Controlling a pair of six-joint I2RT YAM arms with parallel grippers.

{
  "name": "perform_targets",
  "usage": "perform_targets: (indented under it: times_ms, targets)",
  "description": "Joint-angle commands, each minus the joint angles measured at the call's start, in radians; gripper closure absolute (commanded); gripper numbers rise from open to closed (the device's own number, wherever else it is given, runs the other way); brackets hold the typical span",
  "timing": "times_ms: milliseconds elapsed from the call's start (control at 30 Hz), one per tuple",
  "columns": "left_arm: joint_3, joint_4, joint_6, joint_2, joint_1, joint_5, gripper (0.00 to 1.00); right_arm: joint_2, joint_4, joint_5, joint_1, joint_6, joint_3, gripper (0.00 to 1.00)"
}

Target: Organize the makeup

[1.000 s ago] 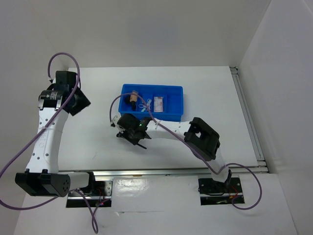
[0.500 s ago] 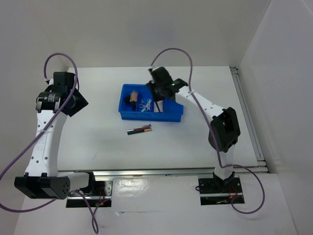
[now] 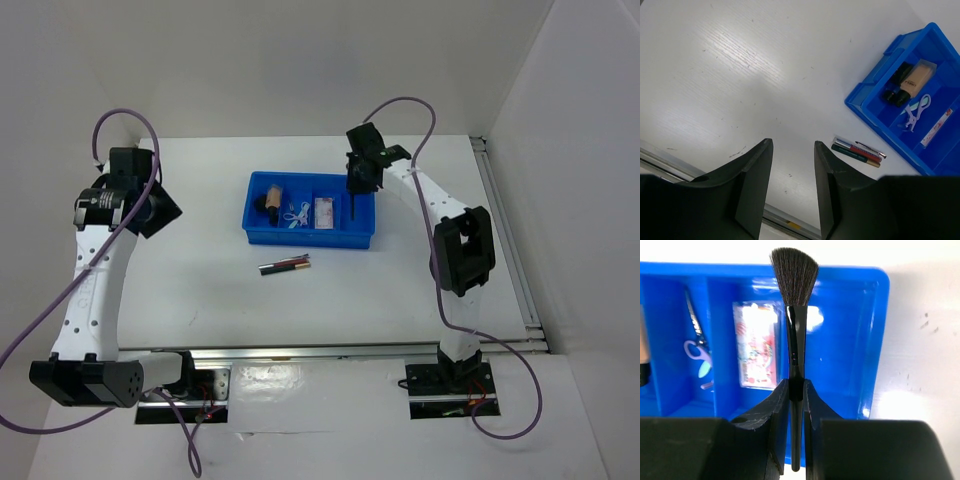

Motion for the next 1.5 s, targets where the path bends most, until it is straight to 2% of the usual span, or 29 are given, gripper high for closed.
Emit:
perform_targets:
  times_ms: [0, 67, 100, 133, 233, 267, 367, 500, 567, 667, 800, 900, 1033, 1200, 1467]
  targets:
    - [-0.006, 0.022, 0.012, -0.003, 0.007, 0.015, 0.48, -0.008, -0.011, 0.023, -0.007, 0.045, -0.009, 0.85]
    - [-0.006, 0.022, 0.012, -0.003, 0.007, 0.024, 0.48, 0.001, -0.011, 0.023, -0.007, 0.045, -0.009, 0.78]
    - [-0.006, 0.022, 0.012, -0.003, 0.007, 0.024, 0.48, 0.001, -0.020, 0.023, -0.007, 0.045, -0.009, 0.70]
    - [-0.006, 0.022, 0.012, -0.003, 0.007, 0.024, 0.48, 0.001, -0.020, 0.023, -0.007, 0.045, -0.009, 0.46]
    - [-0.006, 0.022, 0.012, -0.003, 0.007, 0.024, 0.48, -0.011, -0.020, 0.045, 0.004, 0.036, 0.000, 0.25]
    - [-0.015, 0.031, 0.012, -0.003, 0.007, 0.024, 0.48, -0.011, -0.029, 0.058, 0.018, 0.036, 0.010, 0.24]
    - [-0.015, 0.031, 0.012, -0.003, 0.007, 0.033, 0.48, -0.047, -0.030, 0.092, 0.061, 0.010, 0.010, 0.25]
    - [-0.015, 0.031, 0.012, -0.012, 0.007, 0.033, 0.48, -0.135, 0.035, 0.118, 0.163, -0.086, -0.057, 0.38]
    - [-0.015, 0.031, 0.012, -0.012, 0.007, 0.033, 0.48, -0.159, 0.072, 0.062, 0.217, -0.152, -0.093, 0.45]
    - [-0.015, 0.031, 0.012, -0.012, 0.007, 0.024, 0.48, -0.159, 0.108, 0.019, 0.388, -0.331, -0.142, 0.49]
    - [-0.026, 0.031, 0.012, -0.022, 0.007, 0.024, 0.48, -0.076, 0.109, 0.043, 0.519, -0.415, -0.142, 0.46]
    - [-0.035, 0.022, 0.012, -0.040, 0.007, 0.003, 0.48, -0.012, 0.109, 0.043, 0.570, -0.441, -0.142, 0.43]
    - [-0.044, 0.013, 0.012, -0.049, 0.007, -0.017, 0.47, 0.041, 0.164, 0.031, 0.570, -0.450, -0.142, 0.39]
    - [-0.044, 0.013, 0.012, -0.049, 0.007, -0.017, 0.47, 0.111, 0.174, -0.001, 0.570, -0.450, -0.122, 0.39]
    - [-0.044, 0.022, 0.012, -0.049, 0.007, -0.017, 0.47, 0.133, 0.184, -0.011, 0.543, -0.450, -0.131, 0.39]
